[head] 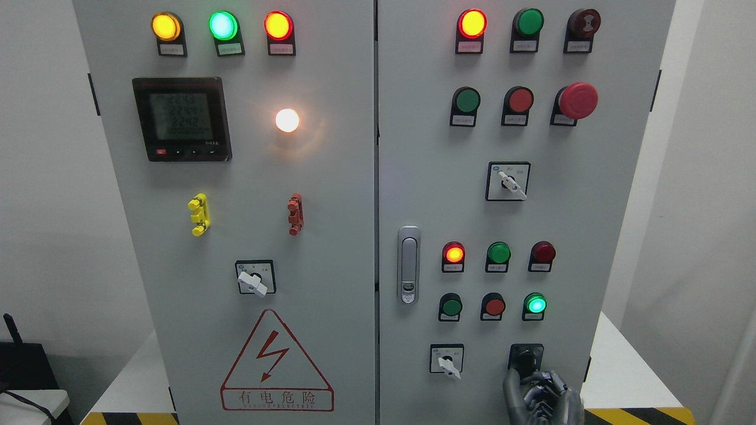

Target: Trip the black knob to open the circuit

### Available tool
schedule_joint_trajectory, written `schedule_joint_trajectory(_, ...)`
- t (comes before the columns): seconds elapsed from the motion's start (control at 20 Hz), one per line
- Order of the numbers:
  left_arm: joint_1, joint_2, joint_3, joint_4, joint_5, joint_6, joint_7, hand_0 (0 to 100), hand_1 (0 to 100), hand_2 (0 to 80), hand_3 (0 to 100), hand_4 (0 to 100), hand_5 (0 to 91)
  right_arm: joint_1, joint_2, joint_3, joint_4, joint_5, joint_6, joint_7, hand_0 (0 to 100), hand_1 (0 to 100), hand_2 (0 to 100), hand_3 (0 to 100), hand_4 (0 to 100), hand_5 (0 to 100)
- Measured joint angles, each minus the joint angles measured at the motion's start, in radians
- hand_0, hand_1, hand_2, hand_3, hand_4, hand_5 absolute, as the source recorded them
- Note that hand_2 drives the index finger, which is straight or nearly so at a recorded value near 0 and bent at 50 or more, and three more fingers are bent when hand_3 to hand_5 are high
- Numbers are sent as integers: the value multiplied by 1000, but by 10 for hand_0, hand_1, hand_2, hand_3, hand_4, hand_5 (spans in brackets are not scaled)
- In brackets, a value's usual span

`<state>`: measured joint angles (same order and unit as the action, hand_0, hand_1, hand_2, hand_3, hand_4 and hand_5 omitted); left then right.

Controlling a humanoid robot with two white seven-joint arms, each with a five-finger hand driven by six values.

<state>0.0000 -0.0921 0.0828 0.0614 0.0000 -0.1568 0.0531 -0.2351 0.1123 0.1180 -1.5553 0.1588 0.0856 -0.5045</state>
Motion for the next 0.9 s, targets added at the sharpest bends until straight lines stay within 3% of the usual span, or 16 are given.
schedule_joint_trajectory(0.9, 0, 0, 0, 0, 0, 0, 0, 120, 389, 0, 0, 0, 0, 4, 0, 0, 1, 36, 0, 0, 399, 742, 565, 919, 943, 958)
